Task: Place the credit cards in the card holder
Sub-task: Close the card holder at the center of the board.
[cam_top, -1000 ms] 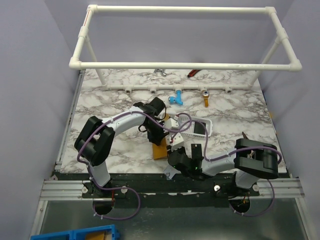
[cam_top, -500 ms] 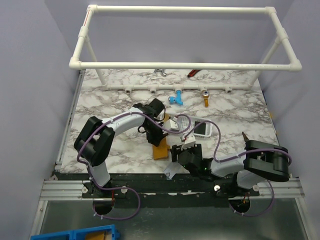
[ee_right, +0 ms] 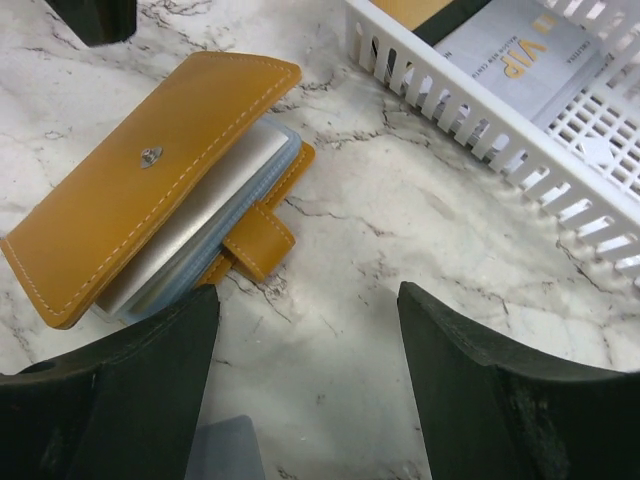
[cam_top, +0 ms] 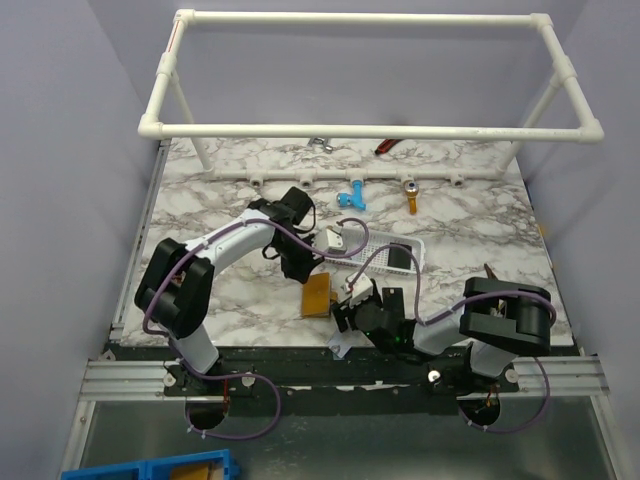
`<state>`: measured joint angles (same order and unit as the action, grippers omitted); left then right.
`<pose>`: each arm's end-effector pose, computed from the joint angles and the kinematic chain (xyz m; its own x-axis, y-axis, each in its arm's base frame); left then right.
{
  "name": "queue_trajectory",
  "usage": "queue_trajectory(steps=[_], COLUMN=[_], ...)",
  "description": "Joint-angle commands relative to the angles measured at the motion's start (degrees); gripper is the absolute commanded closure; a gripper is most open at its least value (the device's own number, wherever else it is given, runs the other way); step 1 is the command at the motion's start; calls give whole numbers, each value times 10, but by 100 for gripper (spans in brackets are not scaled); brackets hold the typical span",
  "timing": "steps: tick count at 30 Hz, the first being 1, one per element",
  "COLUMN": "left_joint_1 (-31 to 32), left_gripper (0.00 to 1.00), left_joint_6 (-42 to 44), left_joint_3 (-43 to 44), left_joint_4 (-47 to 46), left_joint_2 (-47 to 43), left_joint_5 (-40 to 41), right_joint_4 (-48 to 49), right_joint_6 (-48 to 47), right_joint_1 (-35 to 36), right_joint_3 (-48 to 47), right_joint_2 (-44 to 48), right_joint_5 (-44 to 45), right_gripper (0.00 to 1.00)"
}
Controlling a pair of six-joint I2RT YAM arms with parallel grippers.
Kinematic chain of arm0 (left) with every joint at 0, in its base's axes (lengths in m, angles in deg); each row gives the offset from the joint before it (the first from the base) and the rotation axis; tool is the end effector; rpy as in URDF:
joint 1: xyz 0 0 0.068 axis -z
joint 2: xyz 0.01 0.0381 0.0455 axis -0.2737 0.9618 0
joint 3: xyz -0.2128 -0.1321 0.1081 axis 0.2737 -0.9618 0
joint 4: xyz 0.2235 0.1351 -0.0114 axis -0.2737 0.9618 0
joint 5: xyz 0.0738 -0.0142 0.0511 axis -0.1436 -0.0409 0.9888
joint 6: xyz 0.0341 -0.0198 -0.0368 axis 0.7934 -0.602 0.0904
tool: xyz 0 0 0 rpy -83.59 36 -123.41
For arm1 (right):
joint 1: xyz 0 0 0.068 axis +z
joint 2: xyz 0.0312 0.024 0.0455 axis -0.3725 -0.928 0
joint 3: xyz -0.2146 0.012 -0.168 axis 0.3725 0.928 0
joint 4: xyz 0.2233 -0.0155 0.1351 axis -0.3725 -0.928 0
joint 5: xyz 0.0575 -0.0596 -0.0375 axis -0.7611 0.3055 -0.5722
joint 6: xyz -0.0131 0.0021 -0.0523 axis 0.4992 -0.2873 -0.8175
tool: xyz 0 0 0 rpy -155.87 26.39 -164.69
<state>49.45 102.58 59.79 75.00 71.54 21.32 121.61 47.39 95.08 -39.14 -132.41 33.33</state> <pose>0.2498 -0.1880 0.2115 -0.2325 0.8380 -0.4937 0.9621 0.1238 -0.2430 0.0924 0.2303 0.1108 -0.2752 -0.2287 -0.9338 -0.5448 0.8374 -0.0446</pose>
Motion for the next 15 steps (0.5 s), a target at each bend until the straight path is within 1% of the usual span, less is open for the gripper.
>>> queue_trajectory(steps=[1,3,11,14,15], left_joint_1=[1,3,3,4,3], left_gripper=[96,96,96,96,96], left_joint_6=[25,26,49,55,56], left_joint_3=[9,13,13,9,9], left_joint_4=[7,3,4,5,6], left_joint_2=[30,42,67,66,67], left_joint_5=[-19,-16,-4,-2,-3], right_joint_4=[62,78,151,159,167], right_joint_6=[-62,-75,-95,-81,-80], right_joint_1=[0,1,1,1,1], right_joint_3=[-19,-22,-32,-42,-45], right_joint_2=[-33,-42,-71,-84,-88], right_joint_5=[21,27,49,85,96], right_gripper=[27,32,41,48,53])
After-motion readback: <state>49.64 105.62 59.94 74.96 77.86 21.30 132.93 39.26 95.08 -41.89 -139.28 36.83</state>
